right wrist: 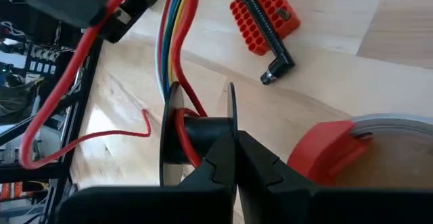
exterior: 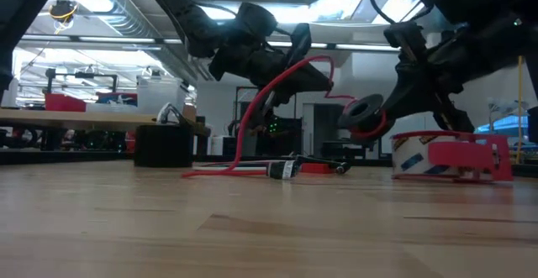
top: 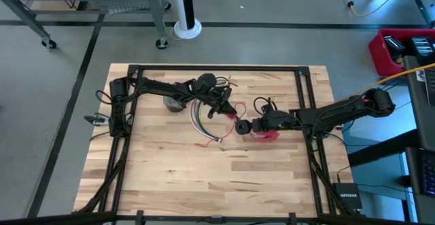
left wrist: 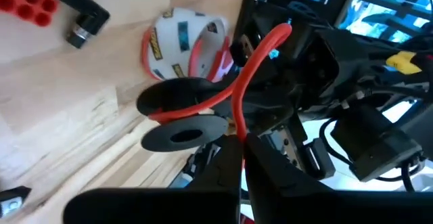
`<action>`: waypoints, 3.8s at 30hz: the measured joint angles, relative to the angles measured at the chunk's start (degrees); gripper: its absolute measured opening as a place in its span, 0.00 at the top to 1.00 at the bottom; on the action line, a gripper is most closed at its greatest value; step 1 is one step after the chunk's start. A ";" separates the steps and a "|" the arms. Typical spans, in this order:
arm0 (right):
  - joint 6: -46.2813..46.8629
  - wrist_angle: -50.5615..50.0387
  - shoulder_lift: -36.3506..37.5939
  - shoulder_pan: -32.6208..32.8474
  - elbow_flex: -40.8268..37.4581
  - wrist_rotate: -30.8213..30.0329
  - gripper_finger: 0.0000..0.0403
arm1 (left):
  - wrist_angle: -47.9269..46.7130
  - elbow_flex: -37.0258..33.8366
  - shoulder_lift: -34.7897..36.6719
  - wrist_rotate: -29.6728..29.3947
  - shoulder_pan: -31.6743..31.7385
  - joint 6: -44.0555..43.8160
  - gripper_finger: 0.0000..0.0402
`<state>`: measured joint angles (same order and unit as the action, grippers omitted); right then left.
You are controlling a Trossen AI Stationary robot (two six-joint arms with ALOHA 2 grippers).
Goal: Coil cords
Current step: Coil the red wire onto the spool
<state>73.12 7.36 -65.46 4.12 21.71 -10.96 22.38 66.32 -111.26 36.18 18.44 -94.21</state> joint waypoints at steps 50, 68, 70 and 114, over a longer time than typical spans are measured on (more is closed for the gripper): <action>-1.88 21.66 -0.49 -0.11 1.10 -23.56 0.99 | 3.22 0.00 0.15 4.12 -9.18 20.91 1.00; -2.58 25.53 -2.06 -0.08 1.14 -23.40 0.99 | 3.72 2.02 0.13 -9.99 -8.29 29.43 1.00; -2.88 28.25 -3.48 -0.07 1.14 -22.71 0.99 | 3.40 3.46 0.15 -9.99 -8.31 30.99 1.00; -10.45 18.55 9.61 -0.04 1.27 -14.36 0.99 | -25.29 5.49 5.97 -21.21 -11.85 59.17 1.00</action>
<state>62.67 25.91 -55.86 4.08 22.98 -25.32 -2.91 71.81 -105.30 14.97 6.59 -35.05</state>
